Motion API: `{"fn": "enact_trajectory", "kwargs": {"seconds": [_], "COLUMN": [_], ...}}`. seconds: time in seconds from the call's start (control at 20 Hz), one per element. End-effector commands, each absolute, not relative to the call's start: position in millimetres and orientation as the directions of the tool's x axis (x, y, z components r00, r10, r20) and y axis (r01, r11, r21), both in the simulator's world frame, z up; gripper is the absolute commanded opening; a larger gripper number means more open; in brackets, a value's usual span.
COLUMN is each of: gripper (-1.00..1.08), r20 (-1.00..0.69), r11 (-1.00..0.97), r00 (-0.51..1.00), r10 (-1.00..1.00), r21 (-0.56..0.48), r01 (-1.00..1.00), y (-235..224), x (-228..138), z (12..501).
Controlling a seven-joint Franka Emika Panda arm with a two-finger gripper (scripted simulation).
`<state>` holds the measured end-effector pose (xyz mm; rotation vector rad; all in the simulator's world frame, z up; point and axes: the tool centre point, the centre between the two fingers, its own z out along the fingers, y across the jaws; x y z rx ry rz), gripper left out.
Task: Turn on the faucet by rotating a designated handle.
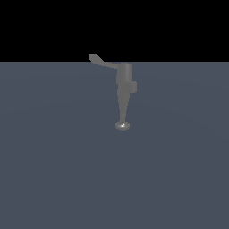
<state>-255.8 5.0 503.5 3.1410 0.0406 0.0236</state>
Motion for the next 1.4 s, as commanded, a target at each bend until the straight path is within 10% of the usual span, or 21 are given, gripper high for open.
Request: {"fn": "enact_trajectory", "kwargs": {"seconds": [0.0,1.35], "gripper": [-1.00,-1.00], "r20": [0.015,-0.006], "r11": [-1.000,-0.993], "r00": [1.000,0.996], "r10": [0.026,-0.087], "r21": [0.000,-0.079], "r01": [0.026,-0.087], "y": [4.9,11.8], "x": [-255.8,-214.1], "z": [503.5,494.2]}}
